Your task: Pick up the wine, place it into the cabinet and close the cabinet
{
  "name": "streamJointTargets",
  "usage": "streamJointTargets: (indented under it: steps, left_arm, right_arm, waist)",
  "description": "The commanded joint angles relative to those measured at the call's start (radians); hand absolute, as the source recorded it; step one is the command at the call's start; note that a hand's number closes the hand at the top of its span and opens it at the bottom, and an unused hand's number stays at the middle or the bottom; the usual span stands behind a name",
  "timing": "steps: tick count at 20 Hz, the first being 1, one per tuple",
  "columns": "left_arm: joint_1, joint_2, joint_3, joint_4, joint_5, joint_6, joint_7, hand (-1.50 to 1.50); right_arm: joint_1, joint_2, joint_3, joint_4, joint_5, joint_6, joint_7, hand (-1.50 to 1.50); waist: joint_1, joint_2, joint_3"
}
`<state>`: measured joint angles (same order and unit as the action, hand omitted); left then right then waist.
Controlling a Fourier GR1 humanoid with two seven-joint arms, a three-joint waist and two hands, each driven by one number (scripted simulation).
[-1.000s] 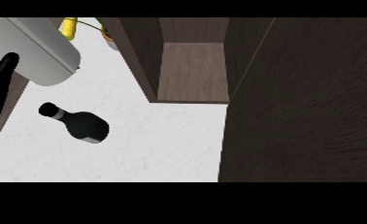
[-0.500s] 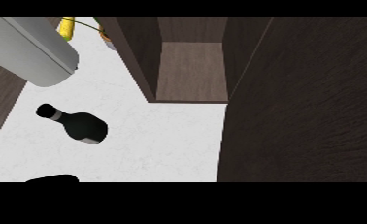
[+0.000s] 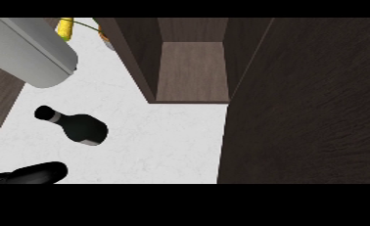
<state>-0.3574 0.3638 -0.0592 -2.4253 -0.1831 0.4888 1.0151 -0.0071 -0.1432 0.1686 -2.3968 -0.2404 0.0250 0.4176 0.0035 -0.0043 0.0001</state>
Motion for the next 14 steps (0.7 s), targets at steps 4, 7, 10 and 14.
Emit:
streamJointTargets:
  steps: [4,7,10,14]
  left_arm:
    - [0.156,-0.033,-0.037,-0.149,-0.04,-0.023,-0.026,-1.5]
    - [0.261,-0.101,-0.006,-0.011,0.086,-0.058,-0.262,-1.5]
    - [0.29,-0.13,0.031,0.092,0.141,-0.082,-0.387,-1.5]
    - [0.33,-0.167,0.032,0.179,0.101,-0.077,-0.471,-1.5]
  right_arm:
    - [0.106,-0.021,-0.074,-0.136,-0.032,0.031,-0.004,-1.5]
    - [0.085,0.003,-0.046,-0.108,0.027,0.016,-0.012,-1.5]
    - [0.071,-0.042,-0.191,-0.072,-0.112,0.07,-0.021,-1.5]
    - [0.056,-0.037,-0.182,-0.004,-0.087,0.12,-0.078,-1.5]
  waist:
    - [-0.005,0.0,0.001]
    - [-0.005,0.003,-0.001]
    - [-0.008,0.005,-0.001]
    - [-0.004,0.005,-0.001]
